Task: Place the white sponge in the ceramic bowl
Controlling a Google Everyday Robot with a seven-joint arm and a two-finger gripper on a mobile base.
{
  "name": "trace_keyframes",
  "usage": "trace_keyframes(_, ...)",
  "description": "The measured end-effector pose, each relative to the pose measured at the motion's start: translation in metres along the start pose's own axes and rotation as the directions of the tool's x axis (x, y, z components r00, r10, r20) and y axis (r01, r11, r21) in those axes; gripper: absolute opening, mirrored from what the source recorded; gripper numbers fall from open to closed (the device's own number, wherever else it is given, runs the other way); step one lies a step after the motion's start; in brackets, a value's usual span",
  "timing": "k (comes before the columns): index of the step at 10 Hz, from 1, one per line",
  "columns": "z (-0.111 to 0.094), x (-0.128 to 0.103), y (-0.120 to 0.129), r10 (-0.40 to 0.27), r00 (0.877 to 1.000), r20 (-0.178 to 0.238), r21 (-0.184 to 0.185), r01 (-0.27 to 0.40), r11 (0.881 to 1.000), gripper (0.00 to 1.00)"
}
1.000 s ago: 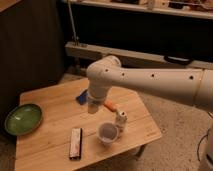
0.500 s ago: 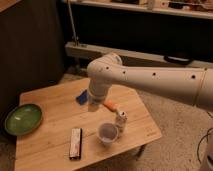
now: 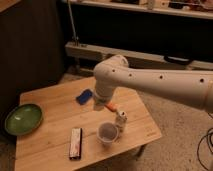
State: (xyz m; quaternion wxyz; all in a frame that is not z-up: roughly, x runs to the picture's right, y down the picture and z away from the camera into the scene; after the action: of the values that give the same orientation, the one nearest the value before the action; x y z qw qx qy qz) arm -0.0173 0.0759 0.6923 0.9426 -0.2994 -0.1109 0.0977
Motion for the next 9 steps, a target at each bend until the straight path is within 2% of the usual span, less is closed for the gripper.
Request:
trace_keyframes(1,0.001,0.019,-0.015,0.025,1.0,0.004,0.017,-0.025,1.0,0.03)
trace_keyframes(2,0.006,0.046,-0.04,0.06,0.998,0.018,0.034,-0.06,0.998,0.03)
trace_keyframes(3,0.011,0.064,-0.058,0.083,0.996,0.031,0.035,-0.084,0.996,0.03)
trace_keyframes(5,0.014,0.076,-0.07,0.1,0.994,0.041,0.036,-0.101,0.994,0.03)
trace_keyframes(9,0.015,0.075,-0.071,0.093,0.995,0.041,0.034,-0.095,0.995,0.03)
